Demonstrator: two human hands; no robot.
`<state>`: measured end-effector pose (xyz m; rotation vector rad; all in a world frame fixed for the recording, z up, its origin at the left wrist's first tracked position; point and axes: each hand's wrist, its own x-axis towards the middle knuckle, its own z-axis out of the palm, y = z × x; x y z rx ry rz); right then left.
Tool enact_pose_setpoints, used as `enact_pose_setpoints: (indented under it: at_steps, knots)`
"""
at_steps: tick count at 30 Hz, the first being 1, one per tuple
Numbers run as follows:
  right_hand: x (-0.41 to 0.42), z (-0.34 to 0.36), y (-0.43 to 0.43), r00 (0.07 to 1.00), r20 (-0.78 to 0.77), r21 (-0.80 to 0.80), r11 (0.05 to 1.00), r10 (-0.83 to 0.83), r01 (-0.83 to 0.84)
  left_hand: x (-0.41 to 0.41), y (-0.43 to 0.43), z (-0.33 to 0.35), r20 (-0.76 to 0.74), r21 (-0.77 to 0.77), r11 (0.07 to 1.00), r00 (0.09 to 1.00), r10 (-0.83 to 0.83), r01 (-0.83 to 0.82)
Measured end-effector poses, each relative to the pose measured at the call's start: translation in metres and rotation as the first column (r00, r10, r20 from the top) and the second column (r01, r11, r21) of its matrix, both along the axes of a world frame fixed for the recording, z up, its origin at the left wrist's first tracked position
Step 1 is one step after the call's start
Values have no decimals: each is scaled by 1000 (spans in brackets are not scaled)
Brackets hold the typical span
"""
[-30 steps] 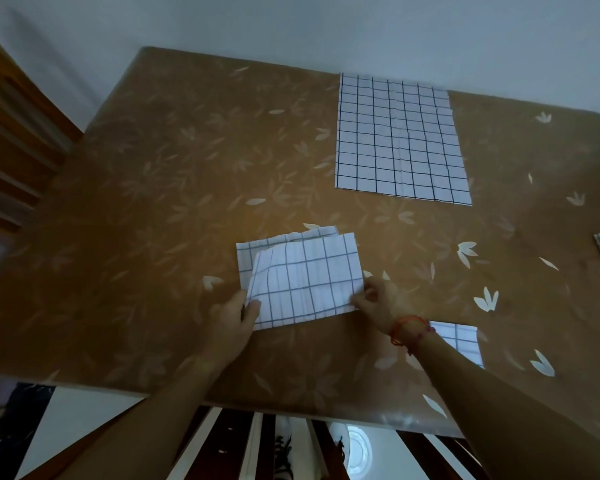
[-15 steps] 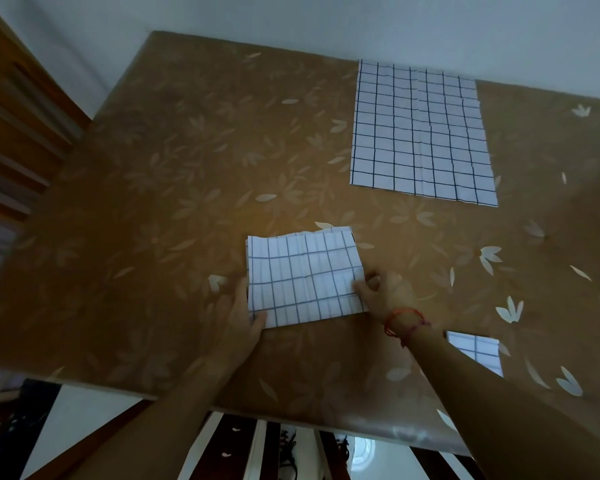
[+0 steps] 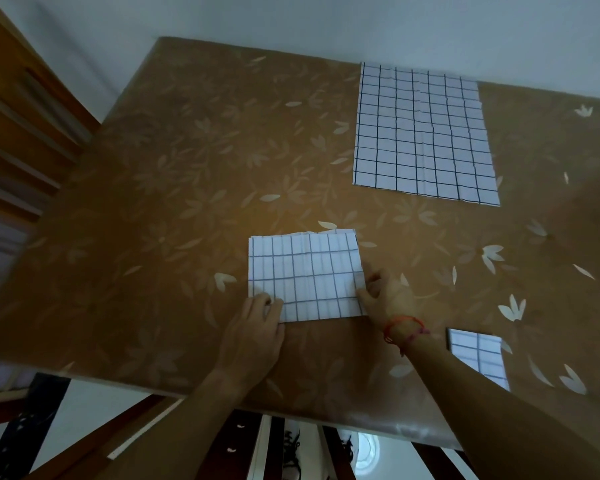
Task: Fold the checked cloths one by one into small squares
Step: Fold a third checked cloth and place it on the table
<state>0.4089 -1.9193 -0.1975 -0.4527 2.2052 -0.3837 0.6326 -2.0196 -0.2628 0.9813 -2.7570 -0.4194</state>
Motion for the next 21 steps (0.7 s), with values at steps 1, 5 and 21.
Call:
enact_pose_setpoints:
  at_steps: [1, 5, 21]
  knots:
    - [0, -5, -3, 1000, -21, -39, 999, 6, -7, 0, 2, 1, 6, -14, 1000, 1000, -24, 24]
    - [22, -24, -3, 842, -466, -117, 924, 273, -364, 1, 23, -4, 44, -75, 984, 986, -160, 162]
    - [100, -72, 16, 438, -531, 52, 543, 726, -838, 21, 39, -19, 272, 33, 987, 948, -162, 159]
